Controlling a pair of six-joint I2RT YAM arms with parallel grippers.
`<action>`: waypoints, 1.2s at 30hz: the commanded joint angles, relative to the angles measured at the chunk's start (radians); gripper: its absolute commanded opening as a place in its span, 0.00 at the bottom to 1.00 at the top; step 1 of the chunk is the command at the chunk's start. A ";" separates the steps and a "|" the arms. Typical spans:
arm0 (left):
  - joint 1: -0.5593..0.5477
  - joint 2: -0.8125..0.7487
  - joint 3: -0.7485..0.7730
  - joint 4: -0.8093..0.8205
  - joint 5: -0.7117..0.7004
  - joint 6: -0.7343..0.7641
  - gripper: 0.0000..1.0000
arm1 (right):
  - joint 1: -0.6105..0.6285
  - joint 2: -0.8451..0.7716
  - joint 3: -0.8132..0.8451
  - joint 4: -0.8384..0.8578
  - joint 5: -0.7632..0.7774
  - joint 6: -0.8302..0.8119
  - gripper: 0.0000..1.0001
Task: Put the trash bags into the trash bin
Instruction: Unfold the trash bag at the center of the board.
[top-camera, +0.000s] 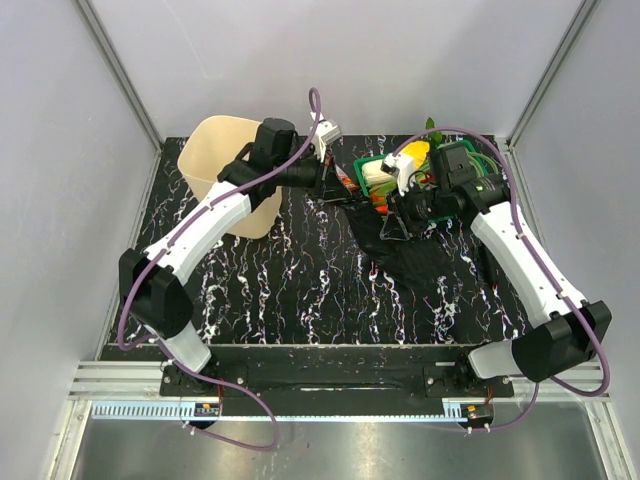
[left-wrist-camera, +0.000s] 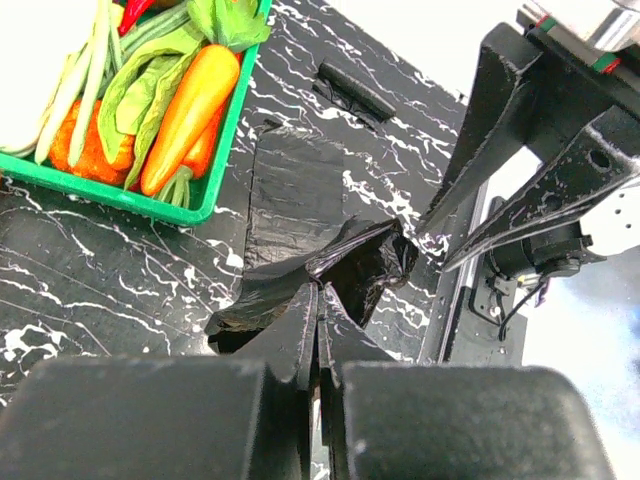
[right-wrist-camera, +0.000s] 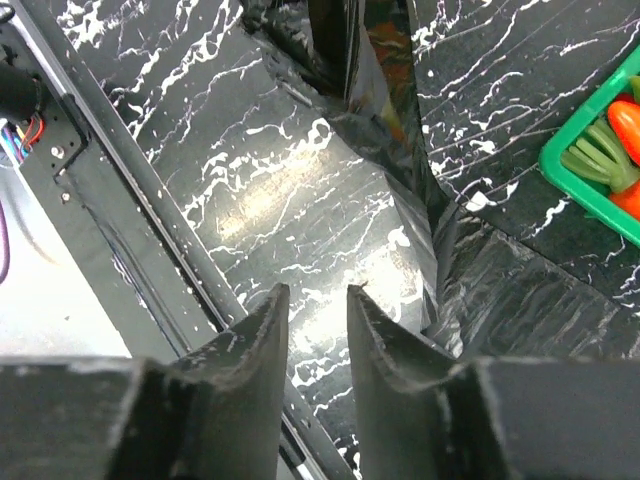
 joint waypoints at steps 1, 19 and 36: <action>-0.001 -0.027 0.001 0.088 0.047 -0.036 0.00 | 0.001 -0.027 -0.001 0.112 -0.064 0.071 0.38; -0.020 -0.039 -0.028 0.090 0.057 -0.042 0.00 | 0.004 0.100 0.116 0.240 -0.092 0.185 0.44; -0.043 -0.049 -0.033 0.107 0.074 -0.059 0.00 | 0.005 0.136 0.125 0.250 -0.136 0.185 0.40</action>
